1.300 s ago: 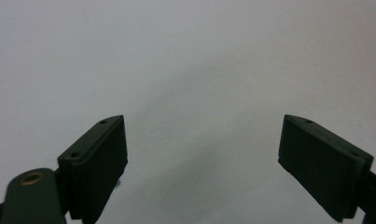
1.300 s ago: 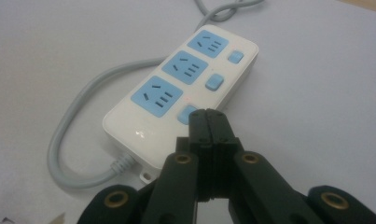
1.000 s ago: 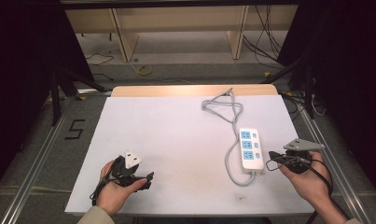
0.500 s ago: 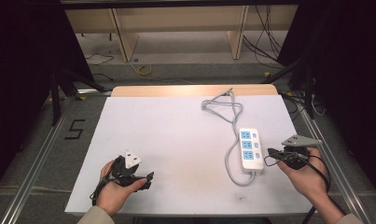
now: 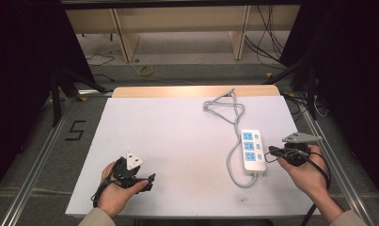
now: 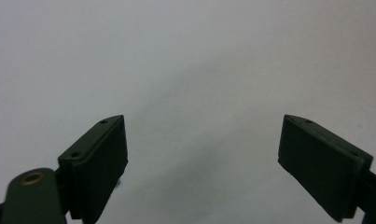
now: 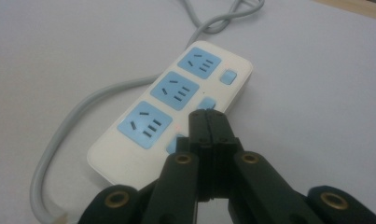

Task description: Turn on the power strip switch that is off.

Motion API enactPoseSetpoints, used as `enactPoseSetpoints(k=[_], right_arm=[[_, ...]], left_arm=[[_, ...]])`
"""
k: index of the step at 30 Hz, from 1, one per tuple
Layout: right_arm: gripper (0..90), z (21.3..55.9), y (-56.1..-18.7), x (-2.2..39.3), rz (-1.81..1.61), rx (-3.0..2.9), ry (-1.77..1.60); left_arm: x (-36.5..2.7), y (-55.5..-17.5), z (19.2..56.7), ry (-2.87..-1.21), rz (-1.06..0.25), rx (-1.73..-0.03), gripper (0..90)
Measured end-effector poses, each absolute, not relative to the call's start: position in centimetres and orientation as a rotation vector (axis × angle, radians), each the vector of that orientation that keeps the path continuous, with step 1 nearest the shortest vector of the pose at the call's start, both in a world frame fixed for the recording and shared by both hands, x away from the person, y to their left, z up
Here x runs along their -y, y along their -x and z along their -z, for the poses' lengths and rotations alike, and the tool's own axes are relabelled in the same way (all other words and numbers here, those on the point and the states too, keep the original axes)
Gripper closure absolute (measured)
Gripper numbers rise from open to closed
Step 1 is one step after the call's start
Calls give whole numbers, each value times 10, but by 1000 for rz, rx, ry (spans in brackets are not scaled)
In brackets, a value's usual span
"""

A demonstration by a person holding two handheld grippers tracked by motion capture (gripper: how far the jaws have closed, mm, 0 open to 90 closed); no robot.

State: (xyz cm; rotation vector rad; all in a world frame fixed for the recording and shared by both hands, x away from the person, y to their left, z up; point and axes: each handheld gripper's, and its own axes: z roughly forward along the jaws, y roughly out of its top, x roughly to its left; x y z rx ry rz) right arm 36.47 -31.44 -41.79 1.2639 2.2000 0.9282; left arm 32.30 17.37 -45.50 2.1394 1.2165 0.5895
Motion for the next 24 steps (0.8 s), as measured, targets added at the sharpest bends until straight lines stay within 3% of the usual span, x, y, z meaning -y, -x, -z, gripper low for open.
enactPoseSetpoints(k=[24], right_arm=[[900,416,-377,309,-911,-2215,-1280]], left_arm=[[-174,-323,455,-2139,-593,-1218,152]])
